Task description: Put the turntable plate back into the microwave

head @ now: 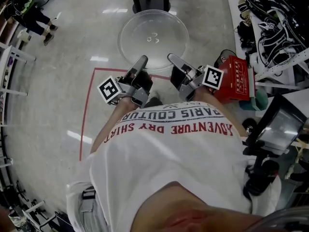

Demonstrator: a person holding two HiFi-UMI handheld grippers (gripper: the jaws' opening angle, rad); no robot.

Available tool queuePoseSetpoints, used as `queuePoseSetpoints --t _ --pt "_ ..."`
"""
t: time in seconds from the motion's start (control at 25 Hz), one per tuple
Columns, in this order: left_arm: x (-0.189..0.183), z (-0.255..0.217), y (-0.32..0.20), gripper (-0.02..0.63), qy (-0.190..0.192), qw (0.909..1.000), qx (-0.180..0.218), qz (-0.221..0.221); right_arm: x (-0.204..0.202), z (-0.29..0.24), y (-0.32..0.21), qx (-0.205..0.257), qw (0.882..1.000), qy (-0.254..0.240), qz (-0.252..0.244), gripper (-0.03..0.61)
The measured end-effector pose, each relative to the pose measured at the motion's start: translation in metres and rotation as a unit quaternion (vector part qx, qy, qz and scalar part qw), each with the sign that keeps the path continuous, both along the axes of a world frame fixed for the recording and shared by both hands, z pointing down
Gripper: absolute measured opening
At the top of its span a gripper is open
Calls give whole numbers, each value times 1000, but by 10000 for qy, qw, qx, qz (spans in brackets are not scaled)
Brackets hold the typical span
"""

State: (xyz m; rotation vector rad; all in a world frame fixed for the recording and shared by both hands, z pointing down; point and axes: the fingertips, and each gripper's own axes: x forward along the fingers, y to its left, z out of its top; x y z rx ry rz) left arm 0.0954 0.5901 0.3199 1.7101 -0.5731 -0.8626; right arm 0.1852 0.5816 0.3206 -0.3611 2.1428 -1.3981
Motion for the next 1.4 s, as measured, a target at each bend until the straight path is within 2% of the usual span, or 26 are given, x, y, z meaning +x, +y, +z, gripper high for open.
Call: queuePoseSetpoints --t 0.24,0.48,0.68,0.8,1.04,1.4 --pt "-31 33 -103 39 90 9995 -311 29 -30 31 -102 -266 9995 148 66 44" --pt "-83 36 -262 38 48 9984 -521 216 -82 35 -257 -479 9983 159 307 44" --pt "-138 19 -413 39 -105 9987 -379 324 -137 20 -408 -373 9984 76 428 43" --pt "-160 9 -481 39 -132 9991 -217 334 -158 11 -475 -209 9987 42 456 44" --pt "-183 0 -559 40 -2 9993 -77 379 -182 -1 -552 -51 9987 17 511 44" --pt "-182 36 -611 40 207 9982 -381 423 -178 35 -603 -322 9970 91 700 44"
